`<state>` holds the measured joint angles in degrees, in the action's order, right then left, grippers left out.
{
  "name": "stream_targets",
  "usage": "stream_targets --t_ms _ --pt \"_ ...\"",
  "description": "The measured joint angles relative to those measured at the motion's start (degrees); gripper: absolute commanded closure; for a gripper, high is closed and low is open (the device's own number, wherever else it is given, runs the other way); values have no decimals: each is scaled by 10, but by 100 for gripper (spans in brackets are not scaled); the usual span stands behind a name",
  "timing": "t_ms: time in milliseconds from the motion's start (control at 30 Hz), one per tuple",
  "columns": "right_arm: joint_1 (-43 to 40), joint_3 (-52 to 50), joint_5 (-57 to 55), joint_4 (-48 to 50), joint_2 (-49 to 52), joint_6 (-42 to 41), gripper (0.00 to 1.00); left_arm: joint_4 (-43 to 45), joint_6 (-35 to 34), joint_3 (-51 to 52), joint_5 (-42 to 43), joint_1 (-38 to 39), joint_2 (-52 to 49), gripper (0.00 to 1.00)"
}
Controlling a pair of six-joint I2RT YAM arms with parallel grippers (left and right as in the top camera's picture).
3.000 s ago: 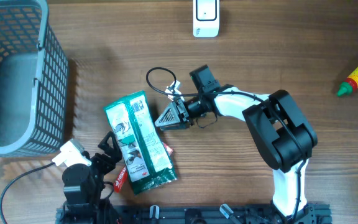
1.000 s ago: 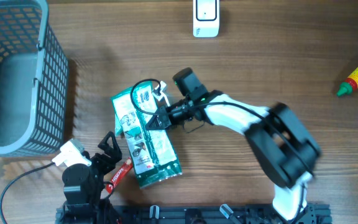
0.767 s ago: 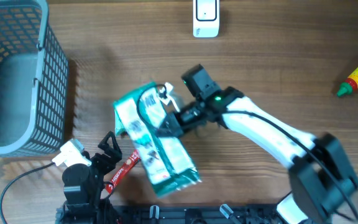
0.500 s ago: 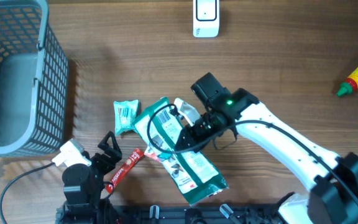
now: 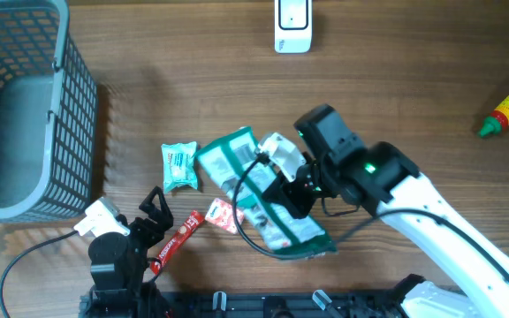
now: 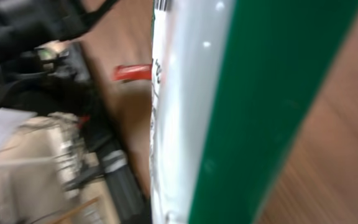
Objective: Scan the item barcode
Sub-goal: 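Carry the glove pack up to the scanner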
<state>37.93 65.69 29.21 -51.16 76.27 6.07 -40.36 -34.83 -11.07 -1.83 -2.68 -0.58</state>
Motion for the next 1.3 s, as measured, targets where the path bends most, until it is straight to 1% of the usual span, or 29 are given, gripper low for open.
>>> stream_targets --t_ms 100,233,333,367,433,567,667,767,800,833,900,1000,1067,1167,1300 --pt "1 0 -107 27 -30 -22 95 0 0 0 0 0 0 0" --pt "1 -3 -230 118 -38 -31 95 0 0 0 0 0 0 0" --pt "1 -12 -277 175 -33 7 95 0 0 0 0 0 0 0" --pt "1 -15 -304 196 -22 39 96 0 0 0 0 0 0 0" --pt "1 -17 -347 212 -2 72 95 0 0 0 0 0 0 0" --pt "-1 -18 -462 263 46 105 95 0 0 0 0 0 0 0" --pt "-13 -20 -543 341 92 143 96 0 0 0 0 0 0 0" --pt "-29 -21 -580 413 127 198 95 0 0 0 0 0 0 0" --pt "-40 -22 -600 453 149 236 95 0 0 0 0 0 0 0" --pt "-46 -25 -612 486 159 253 95 0 0 0 0 0 0 0" --pt "-60 -26 -640 596 191 288 95 0 0 0 0 0 0 0" --pt "-89 -24 -670 731 239 344 96 0 0 0 0 0 0 0" --pt "-109 -24 -676 796 270 388 95 0 0 0 0 0 0 0" --pt "-126 -6 -680 830 327 466 96 0 0 0 0 0 0 0" --pt "-129 41 -683 880 422 541 96 0 0 0 0 0 0 0"
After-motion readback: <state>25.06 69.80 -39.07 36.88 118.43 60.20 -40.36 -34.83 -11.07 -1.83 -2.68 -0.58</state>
